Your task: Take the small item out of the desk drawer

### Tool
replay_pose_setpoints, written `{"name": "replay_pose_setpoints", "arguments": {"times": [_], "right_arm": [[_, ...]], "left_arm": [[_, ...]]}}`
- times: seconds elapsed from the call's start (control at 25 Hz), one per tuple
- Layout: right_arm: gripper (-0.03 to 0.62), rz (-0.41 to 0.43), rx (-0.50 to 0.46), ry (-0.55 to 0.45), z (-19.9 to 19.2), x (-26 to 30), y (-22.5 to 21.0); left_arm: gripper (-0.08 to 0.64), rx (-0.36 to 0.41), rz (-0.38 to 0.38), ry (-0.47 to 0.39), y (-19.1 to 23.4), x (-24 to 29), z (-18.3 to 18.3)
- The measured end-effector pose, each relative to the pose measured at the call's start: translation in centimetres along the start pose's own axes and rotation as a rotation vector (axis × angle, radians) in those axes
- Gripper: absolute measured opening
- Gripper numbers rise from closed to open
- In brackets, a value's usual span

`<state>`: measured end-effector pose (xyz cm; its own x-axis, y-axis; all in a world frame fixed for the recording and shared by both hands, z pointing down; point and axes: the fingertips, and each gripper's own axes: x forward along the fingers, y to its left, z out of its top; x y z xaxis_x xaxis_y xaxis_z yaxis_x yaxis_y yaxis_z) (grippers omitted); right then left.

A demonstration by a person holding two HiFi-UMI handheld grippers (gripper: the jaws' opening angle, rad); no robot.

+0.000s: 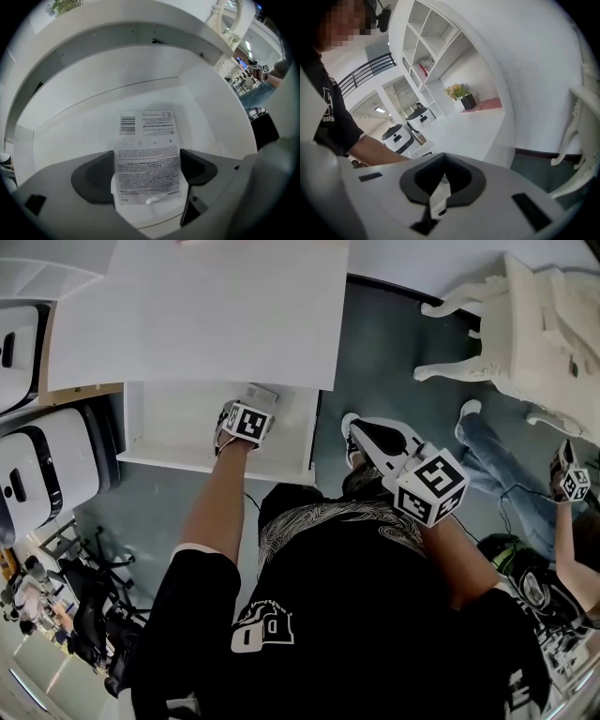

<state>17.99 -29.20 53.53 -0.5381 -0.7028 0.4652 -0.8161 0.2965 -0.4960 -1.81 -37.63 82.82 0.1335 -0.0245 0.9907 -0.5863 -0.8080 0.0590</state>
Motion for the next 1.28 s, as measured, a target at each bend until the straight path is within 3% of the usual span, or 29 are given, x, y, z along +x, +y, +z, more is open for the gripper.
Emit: {"name": "replay_pose_setpoints", "arguments": {"times": [0.68,0.84,1.28], "right_arm": [[0.008,0.022,-0.036,-0.007,0.5,0.2,1.7],[0.009,0.03,-0.05,-0.018,0.8,0.2,2.4],[0.008,0.064,-0.107,-0.048,2.5,0.9,5.0]], "left_arm": [[0.425,-0.018,-0.03,0.013,-0.3,-1.0,0.2],[0.425,0.011,-0.022,0.001,-0.6,-2.1,0.5],[0.425,-0.005,0.001,-0.149,0.2,-8.8,1.8]]}}
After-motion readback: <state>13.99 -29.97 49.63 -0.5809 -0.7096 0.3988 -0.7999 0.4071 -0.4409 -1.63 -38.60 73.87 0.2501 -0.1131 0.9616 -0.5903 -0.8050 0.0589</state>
